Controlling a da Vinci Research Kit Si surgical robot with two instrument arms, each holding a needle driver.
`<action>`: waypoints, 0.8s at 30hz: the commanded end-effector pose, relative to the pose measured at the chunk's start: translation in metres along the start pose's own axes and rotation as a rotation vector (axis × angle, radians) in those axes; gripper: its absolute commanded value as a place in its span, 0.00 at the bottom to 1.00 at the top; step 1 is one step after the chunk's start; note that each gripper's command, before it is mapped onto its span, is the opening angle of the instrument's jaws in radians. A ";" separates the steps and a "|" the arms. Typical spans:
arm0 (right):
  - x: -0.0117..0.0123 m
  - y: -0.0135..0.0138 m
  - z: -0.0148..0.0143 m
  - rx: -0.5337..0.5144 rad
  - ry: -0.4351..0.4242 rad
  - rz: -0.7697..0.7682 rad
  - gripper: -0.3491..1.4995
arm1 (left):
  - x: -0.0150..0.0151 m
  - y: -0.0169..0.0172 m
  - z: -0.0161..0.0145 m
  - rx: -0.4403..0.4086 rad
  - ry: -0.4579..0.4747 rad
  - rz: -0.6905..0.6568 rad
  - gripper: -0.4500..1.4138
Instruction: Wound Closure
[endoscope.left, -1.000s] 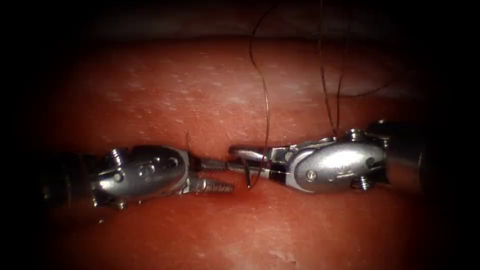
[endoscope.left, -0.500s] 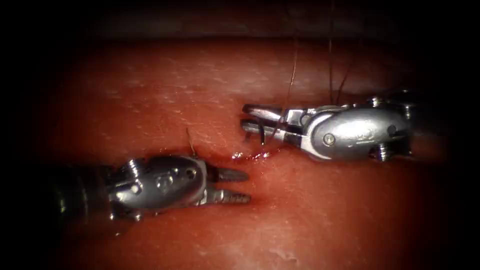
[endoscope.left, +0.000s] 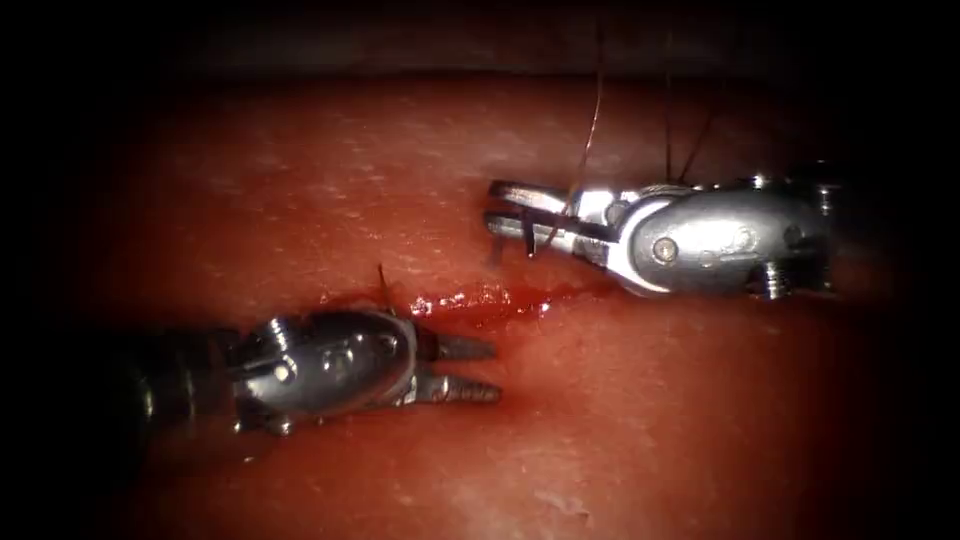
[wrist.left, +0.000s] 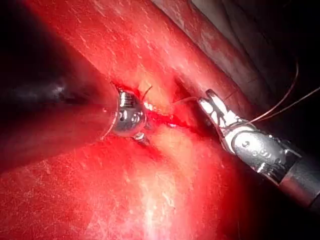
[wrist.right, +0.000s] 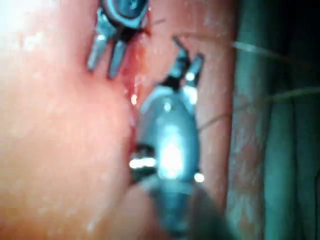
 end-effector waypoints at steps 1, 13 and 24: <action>-0.0003 0.0002 0.0009 0.003 0.005 0.005 0.00 | -0.0001 -0.0002 0.0009 0.000 -0.001 0.003 0.40; -0.0002 0.0022 0.0012 0.001 -0.001 0.125 0.00 | -0.0009 -0.0004 0.0012 0.000 -0.010 0.010 0.40; -0.0011 0.0037 0.0020 -0.033 -0.015 0.182 0.00 | -0.0009 -0.0003 0.0012 0.000 -0.013 0.009 0.40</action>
